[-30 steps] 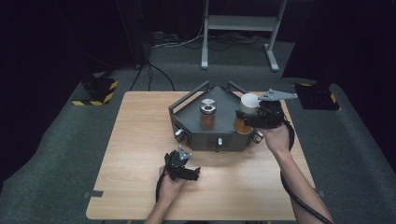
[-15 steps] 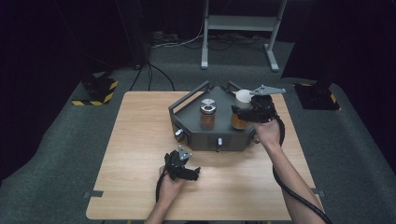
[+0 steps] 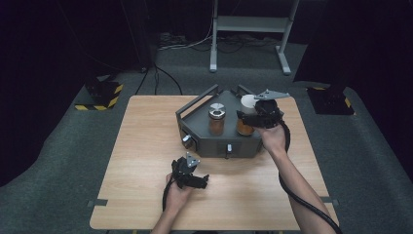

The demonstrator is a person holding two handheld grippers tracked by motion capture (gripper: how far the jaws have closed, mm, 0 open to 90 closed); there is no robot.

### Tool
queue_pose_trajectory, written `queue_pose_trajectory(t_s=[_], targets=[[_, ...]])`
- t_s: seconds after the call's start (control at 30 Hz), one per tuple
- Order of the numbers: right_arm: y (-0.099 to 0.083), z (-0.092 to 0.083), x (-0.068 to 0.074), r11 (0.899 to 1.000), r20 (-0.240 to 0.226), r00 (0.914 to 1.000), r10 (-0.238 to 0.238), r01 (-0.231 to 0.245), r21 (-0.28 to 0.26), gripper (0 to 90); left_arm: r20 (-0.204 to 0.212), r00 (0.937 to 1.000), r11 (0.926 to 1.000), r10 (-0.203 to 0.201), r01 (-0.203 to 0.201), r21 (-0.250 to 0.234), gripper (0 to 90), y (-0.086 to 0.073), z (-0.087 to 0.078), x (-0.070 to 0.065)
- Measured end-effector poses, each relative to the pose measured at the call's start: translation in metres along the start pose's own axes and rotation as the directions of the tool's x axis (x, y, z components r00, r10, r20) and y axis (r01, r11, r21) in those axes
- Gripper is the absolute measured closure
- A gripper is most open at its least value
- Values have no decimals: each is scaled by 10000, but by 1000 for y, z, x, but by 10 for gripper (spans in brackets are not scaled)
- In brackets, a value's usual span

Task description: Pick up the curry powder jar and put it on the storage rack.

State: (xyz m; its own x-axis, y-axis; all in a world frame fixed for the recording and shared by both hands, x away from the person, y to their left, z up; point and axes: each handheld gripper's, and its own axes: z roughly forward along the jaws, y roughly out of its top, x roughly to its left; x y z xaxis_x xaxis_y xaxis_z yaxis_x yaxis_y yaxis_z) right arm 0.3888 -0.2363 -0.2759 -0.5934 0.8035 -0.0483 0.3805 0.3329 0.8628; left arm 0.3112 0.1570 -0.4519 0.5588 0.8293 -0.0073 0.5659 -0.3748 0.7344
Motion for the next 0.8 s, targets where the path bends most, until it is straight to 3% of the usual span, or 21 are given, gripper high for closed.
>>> queue_pose_trajectory(t_s=[0.8], targets=[[1,8,3,9997,30,10000,-43,42,257,350,5,10000,10000,-1,1,-3,12,0,0,0]])
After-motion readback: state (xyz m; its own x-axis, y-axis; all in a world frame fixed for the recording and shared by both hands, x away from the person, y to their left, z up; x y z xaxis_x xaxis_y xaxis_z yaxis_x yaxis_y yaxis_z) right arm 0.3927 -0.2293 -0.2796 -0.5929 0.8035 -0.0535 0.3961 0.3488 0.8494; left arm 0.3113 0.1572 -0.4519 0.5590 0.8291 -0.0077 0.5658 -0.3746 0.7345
